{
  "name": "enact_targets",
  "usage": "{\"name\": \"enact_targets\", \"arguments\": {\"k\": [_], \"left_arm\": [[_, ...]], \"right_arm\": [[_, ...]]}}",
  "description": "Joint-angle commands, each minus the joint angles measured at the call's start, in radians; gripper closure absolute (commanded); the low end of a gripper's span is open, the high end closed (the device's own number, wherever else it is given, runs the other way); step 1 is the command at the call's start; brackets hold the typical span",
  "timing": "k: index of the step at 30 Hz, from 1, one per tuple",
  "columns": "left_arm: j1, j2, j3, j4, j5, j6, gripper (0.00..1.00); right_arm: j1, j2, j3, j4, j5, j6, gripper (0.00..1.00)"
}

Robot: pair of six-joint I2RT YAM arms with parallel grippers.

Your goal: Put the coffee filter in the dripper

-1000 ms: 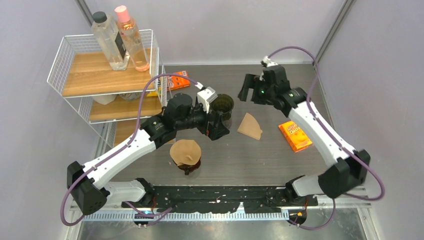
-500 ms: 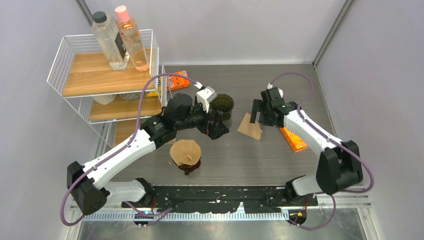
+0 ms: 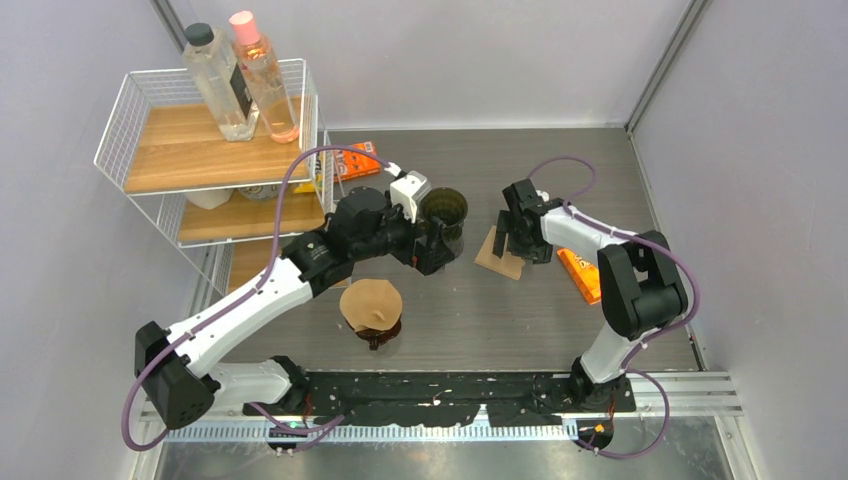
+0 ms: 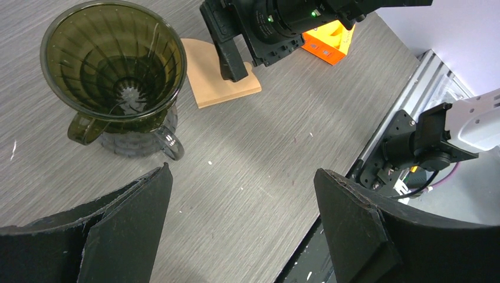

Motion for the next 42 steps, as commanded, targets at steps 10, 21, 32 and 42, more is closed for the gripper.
{"name": "enact_targets", "arguments": {"k": [10,21,32,42], "left_arm": [[-0.005,-0.004,0.023,0.010,-0.043,-0.012,0.01],[-0.005,-0.008,0.019,0.010,-0.041,-0.015,0.01],[-0.005,0.004,0.023,0.015,0.015,-0.013,0.01],[-0.005,0.006,0.024,0.018,0.022,-0.003,0.01]], "right_arm": [[0.019,0.060,-0.025,0.096,0.021,0.063,0.32],[0.021,0.027,-0.061,0.118,0.010,0.072,0.63],[0.022,-0.176,-0.087,0.178,0.006,0.015,0.80],[0.021,-0.369,-0.122,0.176,-0.086,-0.041,0.81]]}}
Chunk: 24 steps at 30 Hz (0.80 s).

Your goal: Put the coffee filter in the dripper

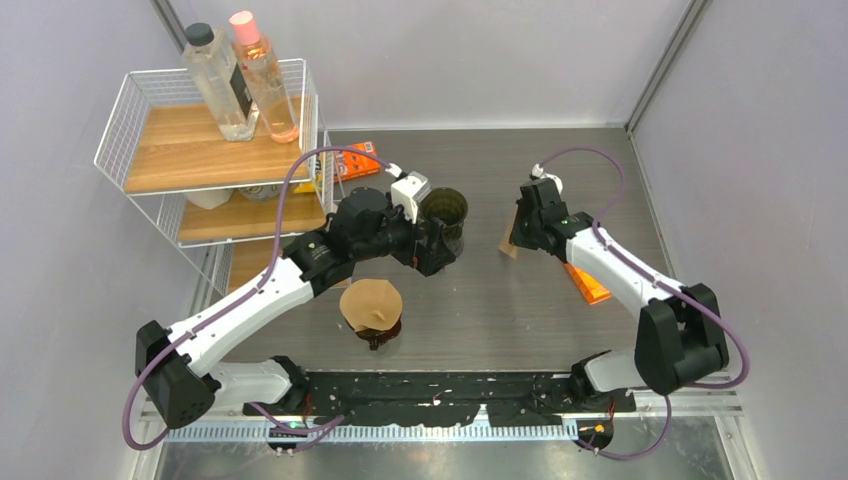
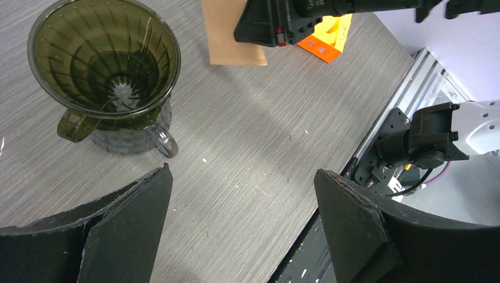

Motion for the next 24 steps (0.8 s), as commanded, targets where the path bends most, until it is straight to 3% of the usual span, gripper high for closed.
{"name": "enact_targets", "arguments": {"k": [1,5,13,19,24], "left_arm": [[-0.003,0.003,0.023,0.027,0.019,0.015,0.01],[-0.003,0.007,0.030,0.020,0.007,0.019,0.01],[-0.004,0.018,0.070,0.017,0.048,0.019,0.01],[-0.003,0.038,0.096,0.033,0.149,0.003,0.01],[-0.003,0.060,0.106,0.057,0.164,-0.029,0.01]], "right_arm": [[0.005,-0.143,-0.027,0.019,-0.053,-0.053,0.81],[0.006,-0.296,-0.062,0.019,-0.102,-0.100,0.81],[0.005,-0.614,-0.239,0.194,-0.488,-0.202,0.79],[0.005,-0.764,-0.325,0.382,-0.746,-0.162,0.78],[0.005,-0.830,-0.374,0.527,-0.802,-0.095,0.78]]}}
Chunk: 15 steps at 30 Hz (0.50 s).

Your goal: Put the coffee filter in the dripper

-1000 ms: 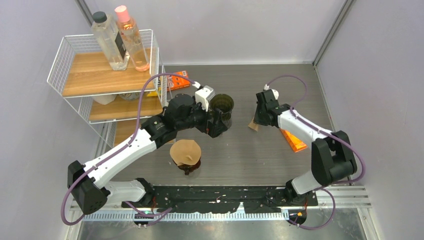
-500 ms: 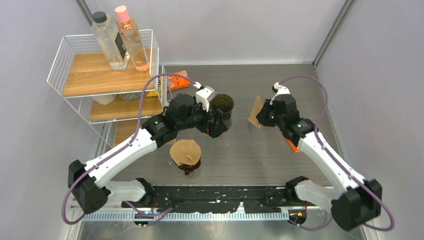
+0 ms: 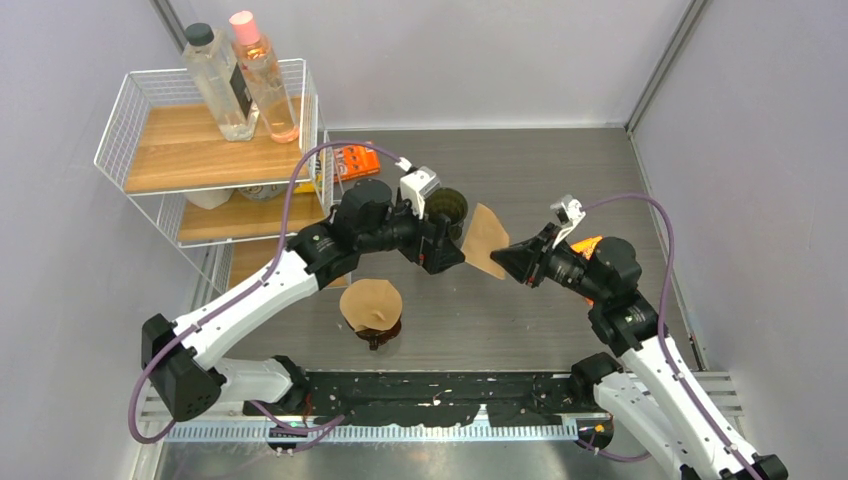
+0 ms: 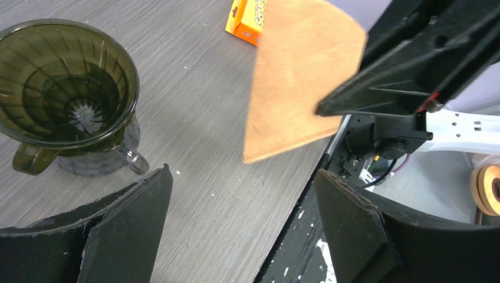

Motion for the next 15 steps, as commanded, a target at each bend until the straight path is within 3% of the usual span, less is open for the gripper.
{"name": "enact_targets", "arguments": {"k": [1,4,9,15], "left_arm": [[-0.003,0.023,0.048,0.061,0.064,-0.028,0.01],[-0.003,0.036,0.057,0.082,0.111,-0.047,0.01],[-0.006,0.046,0.058,0.138,0.202,-0.073,0.10],[-0.016,0.067,0.071,0.160,0.231,-0.086,0.41]], "right_arm": [[0.005,-0.049,-0.028,0.235,-0.134,0.072,0.78],[0.005,-0.045,-0.049,0.342,-0.168,0.151,0.78],[0.005,-0.007,-0.042,0.380,-0.165,0.185,0.78],[0.005,0.033,-0.043,0.413,-0.158,0.204,0.78]]}}
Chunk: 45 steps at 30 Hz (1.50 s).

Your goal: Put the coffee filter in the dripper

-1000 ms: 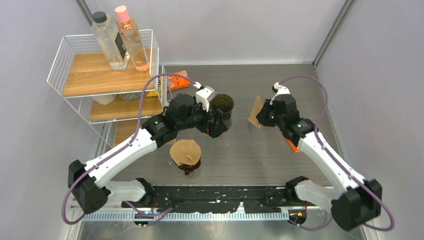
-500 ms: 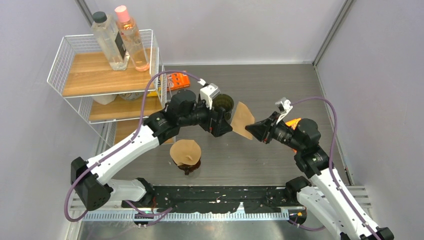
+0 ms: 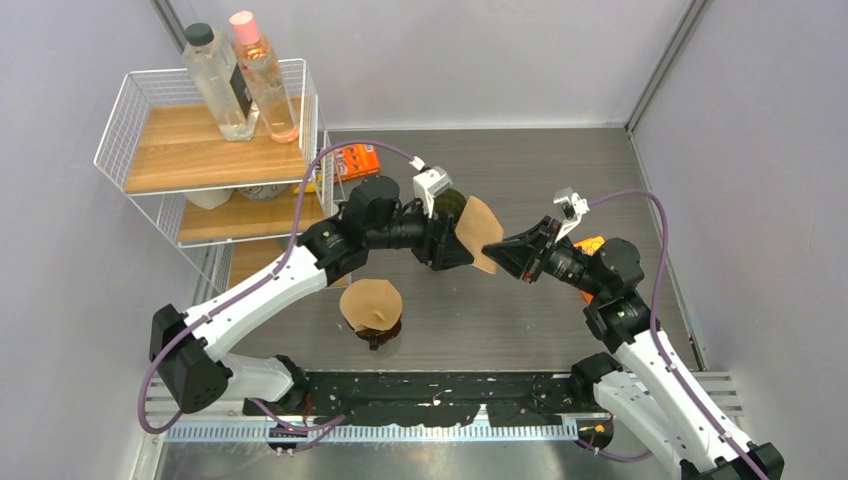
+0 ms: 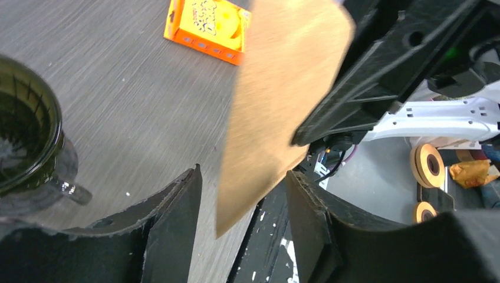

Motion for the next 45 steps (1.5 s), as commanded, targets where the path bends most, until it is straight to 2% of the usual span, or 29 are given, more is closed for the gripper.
{"name": "enact_targets", "arguments": {"k": [1,11,22,24,27,29,30,31,32,34,41,45], "left_arm": [[-0.009,0.014,0.056,0.087,0.071,-0.020,0.45],[-0.017,0.033,0.076,0.100,0.102,-0.023,0.71],[-0.019,0.035,0.088,0.099,0.105,-0.015,0.74],[-0.019,0.038,0.089,0.100,0.110,-0.015,0.83],[-0.020,0.037,0.089,0.101,0.112,-0.011,1.00],[-0.020,0.034,0.088,0.092,0.109,0.011,1.00],[-0.020,0.030,0.087,0.083,0.107,0.030,1.00],[-0.020,0.024,0.081,0.075,0.109,0.052,1.00],[-0.020,0.017,0.075,0.065,0.112,0.078,1.00],[-0.020,0.003,0.061,0.049,0.109,0.122,1.00],[-0.017,-0.009,0.061,-0.062,0.171,0.361,1.00],[-0.014,0.013,0.105,-0.141,0.213,0.471,1.00]], "right_arm": [[0.004,0.023,0.005,0.091,-0.012,0.033,0.78],[0.004,0.029,0.006,0.104,-0.005,0.044,0.78],[0.004,0.029,0.000,0.103,-0.017,0.048,0.78],[0.006,0.030,0.000,0.105,-0.020,0.046,0.78],[0.006,0.029,-0.001,0.104,-0.012,0.045,0.76],[0.005,0.028,0.008,0.082,0.012,0.040,0.69],[0.005,0.028,0.013,0.069,0.021,0.023,0.55],[0.005,0.025,0.027,0.033,0.045,0.015,0.47],[0.005,0.023,0.034,-0.005,0.074,-0.005,0.35],[0.004,0.015,0.051,-0.064,0.130,-0.035,0.24],[0.004,-0.091,0.055,-0.213,0.318,-0.104,0.02],[0.004,-0.175,0.031,-0.311,0.463,-0.137,0.04]]}}
